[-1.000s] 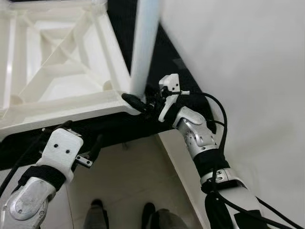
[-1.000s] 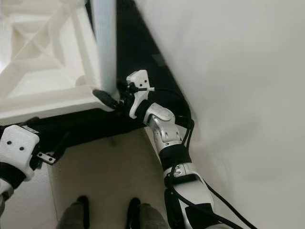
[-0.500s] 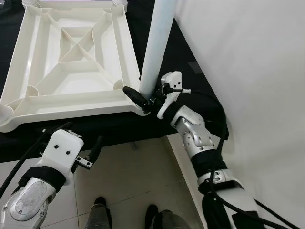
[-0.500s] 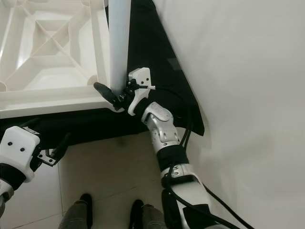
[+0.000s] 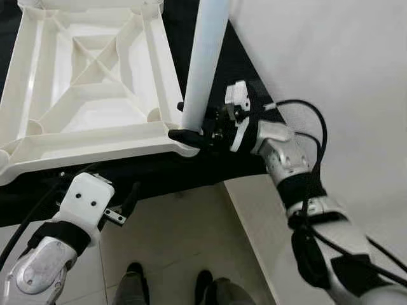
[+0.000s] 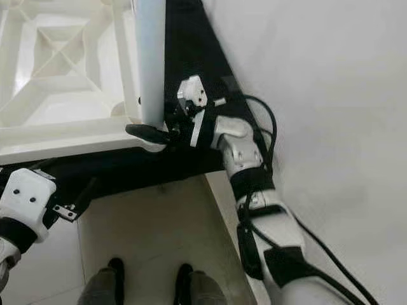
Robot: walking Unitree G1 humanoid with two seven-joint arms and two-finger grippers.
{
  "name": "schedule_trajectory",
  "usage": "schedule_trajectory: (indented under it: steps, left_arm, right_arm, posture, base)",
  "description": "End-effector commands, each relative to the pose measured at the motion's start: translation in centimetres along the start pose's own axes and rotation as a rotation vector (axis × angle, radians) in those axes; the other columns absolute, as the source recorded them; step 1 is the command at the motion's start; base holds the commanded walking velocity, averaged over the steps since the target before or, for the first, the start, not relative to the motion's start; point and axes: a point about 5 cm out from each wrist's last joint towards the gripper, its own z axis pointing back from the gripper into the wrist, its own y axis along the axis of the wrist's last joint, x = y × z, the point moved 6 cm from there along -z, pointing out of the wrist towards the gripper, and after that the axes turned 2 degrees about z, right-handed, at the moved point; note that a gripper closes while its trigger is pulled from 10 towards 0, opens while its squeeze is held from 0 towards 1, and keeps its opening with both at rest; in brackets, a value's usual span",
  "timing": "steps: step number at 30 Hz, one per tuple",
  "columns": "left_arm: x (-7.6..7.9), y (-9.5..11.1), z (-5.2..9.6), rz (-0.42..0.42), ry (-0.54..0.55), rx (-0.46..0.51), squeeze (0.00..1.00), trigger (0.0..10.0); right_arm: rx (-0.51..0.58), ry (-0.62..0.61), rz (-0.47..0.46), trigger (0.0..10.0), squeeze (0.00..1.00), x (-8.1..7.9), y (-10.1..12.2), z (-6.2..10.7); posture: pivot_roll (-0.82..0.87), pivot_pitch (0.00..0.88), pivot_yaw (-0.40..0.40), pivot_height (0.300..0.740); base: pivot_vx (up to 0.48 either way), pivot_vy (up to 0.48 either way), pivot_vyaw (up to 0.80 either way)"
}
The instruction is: Building children table
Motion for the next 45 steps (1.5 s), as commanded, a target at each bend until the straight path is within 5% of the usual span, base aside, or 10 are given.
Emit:
schedule_trajectory:
  steps: [1, 16, 21, 29, 32, 33, 37, 38, 39, 45]
  left_arm:
    - [0.4, -0.4, 0.2, -0.001, -0.012, -0.018, 0.00, 10.0]
    - [0.7, -0.5, 0.3, 0.011, -0.011, -0.020, 0.00, 10.0]
    - [0.7, -0.6, 0.4, 0.012, -0.016, -0.023, 0.00, 10.0]
    - [0.6, -0.6, 0.1, 0.013, -0.013, -0.019, 0.00, 10.0]
    - [0.3, -0.6, 0.1, 0.014, -0.002, -0.018, 0.00, 10.0]
    - [0.3, -0.6, 0.1, 0.014, 0.001, -0.018, 0.00, 10.0]
    - [0.3, -0.6, 0.1, 0.014, 0.000, -0.018, 0.00, 10.0]
    - [0.4, -0.6, 0.1, 0.014, -0.002, -0.017, 0.00, 10.0]
    - [0.5, -0.6, 0.1, 0.014, -0.004, -0.017, 0.00, 10.0]
    - [0.5, -0.4, 0.0, 0.011, -0.002, -0.011, 0.00, 10.0]
  right_arm:
    - [-0.014, 0.062, -0.007, 0.0, 0.00, -0.8, -0.6, -0.1]
    - [-0.069, 0.007, 0.013, 0.0, 0.00, -0.2, -1.9, 1.2]
    - [-0.334, -0.701, -0.161, 0.0, 0.00, -0.8, -9.9, 2.7]
    - [-0.295, -0.648, -0.188, 0.0, 0.00, -3.8, -9.3, -1.5]
    - [-0.282, -0.626, -0.157, 2.5, 0.00, -2.6, -8.5, -2.7]
    - [-0.265, -0.624, -0.147, 10.0, 0.00, -2.1, -8.0, -3.2]
    - [-0.235, -0.597, -0.154, 10.0, 0.00, -1.4, -7.2, -4.0]
    - [-0.172, -0.547, -0.170, 10.0, 0.71, -1.4, -5.9, -4.7]
    - [-0.117, -0.477, -0.177, 10.0, 1.00, -1.7, -4.7, -5.5]
    - [0.038, -0.202, -0.088, 10.0, 1.00, -2.8, 1.1, -6.6]
  posture:
    - [0.24, 0.290, -0.161, 0.740]
    - [0.19, 0.295, -0.174, 0.740]
    - [0.18, 0.303, -0.177, 0.740]
    - [0.18, 0.293, -0.177, 0.740]
    - [0.18, 0.295, -0.181, 0.740]
    - [0.18, 0.294, -0.181, 0.740]
    - [0.18, 0.293, -0.180, 0.740]
    - [0.18, 0.293, -0.179, 0.740]
    - [0.19, 0.293, -0.180, 0.740]
    - [0.19, 0.290, -0.184, 0.740]
  base:
    - [0.000, 0.000, 0.00]
    - [0.000, 0.000, 0.00]
    - [0.000, 0.000, 0.00]
    - [0.000, 0.000, 0.00]
    - [0.000, 0.000, 0.00]
    - [0.000, 0.000, 0.00]
    - [0.000, 0.000, 0.00]
    - [0.000, 0.000, 0.00]
    - [0.000, 0.000, 0.00]
    - [0.000, 0.000, 0.00]
